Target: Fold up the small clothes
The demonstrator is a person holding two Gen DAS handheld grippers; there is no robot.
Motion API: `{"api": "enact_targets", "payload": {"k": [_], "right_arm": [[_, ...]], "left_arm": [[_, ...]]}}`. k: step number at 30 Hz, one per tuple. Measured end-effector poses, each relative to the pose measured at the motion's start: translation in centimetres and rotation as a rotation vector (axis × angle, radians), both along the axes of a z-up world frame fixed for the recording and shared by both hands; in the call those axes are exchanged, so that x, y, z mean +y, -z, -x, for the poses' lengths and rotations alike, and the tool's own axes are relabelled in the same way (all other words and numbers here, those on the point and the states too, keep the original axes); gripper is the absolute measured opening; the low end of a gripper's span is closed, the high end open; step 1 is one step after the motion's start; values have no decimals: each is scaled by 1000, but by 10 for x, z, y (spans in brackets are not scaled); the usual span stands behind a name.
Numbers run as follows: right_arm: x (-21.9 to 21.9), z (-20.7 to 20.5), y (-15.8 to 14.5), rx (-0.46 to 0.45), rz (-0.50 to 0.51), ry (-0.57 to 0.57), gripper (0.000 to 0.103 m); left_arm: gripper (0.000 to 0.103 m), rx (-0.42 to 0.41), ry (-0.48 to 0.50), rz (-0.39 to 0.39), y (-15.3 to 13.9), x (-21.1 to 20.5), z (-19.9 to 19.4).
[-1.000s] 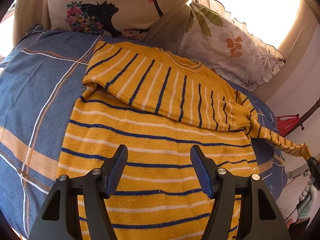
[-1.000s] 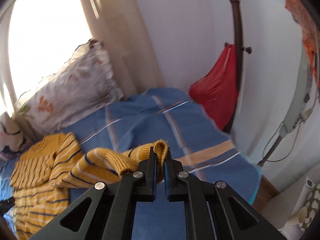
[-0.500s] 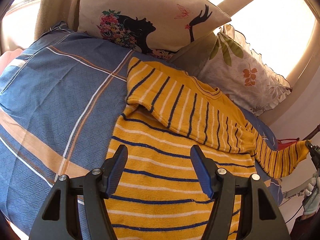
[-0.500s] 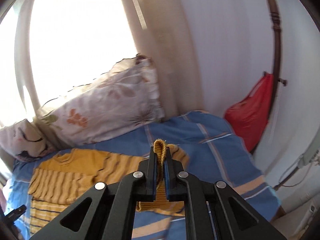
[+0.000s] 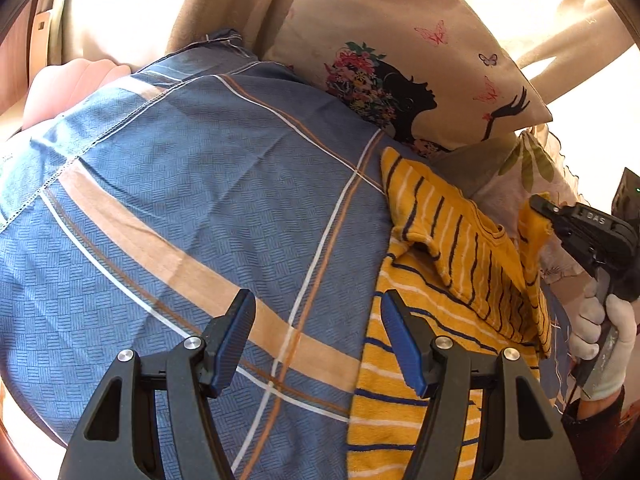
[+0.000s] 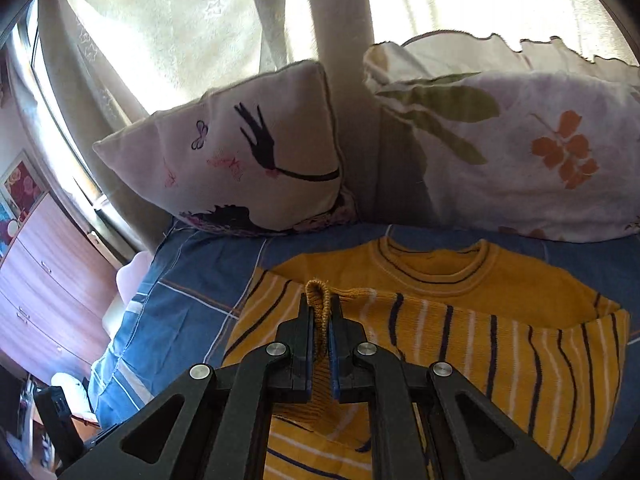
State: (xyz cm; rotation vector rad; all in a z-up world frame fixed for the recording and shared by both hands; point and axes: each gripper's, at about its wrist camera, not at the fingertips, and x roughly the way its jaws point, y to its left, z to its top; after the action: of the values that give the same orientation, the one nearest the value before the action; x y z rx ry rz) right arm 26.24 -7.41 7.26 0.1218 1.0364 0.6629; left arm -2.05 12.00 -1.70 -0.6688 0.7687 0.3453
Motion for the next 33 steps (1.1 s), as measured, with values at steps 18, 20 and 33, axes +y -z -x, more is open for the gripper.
{"api": "enact_targets", "payload": {"k": [18, 20, 33], "right_arm": [[75, 1, 78, 219, -161, -227, 17], [58, 4, 64, 199, -190, -209, 32], [-214, 63, 35, -44, -1, 261, 73]], "left_arm": [[64, 32, 27, 0, 12, -7, -7], [64, 35, 34, -2, 12, -10, -8], [64, 72, 133, 11, 26, -49, -26]]}}
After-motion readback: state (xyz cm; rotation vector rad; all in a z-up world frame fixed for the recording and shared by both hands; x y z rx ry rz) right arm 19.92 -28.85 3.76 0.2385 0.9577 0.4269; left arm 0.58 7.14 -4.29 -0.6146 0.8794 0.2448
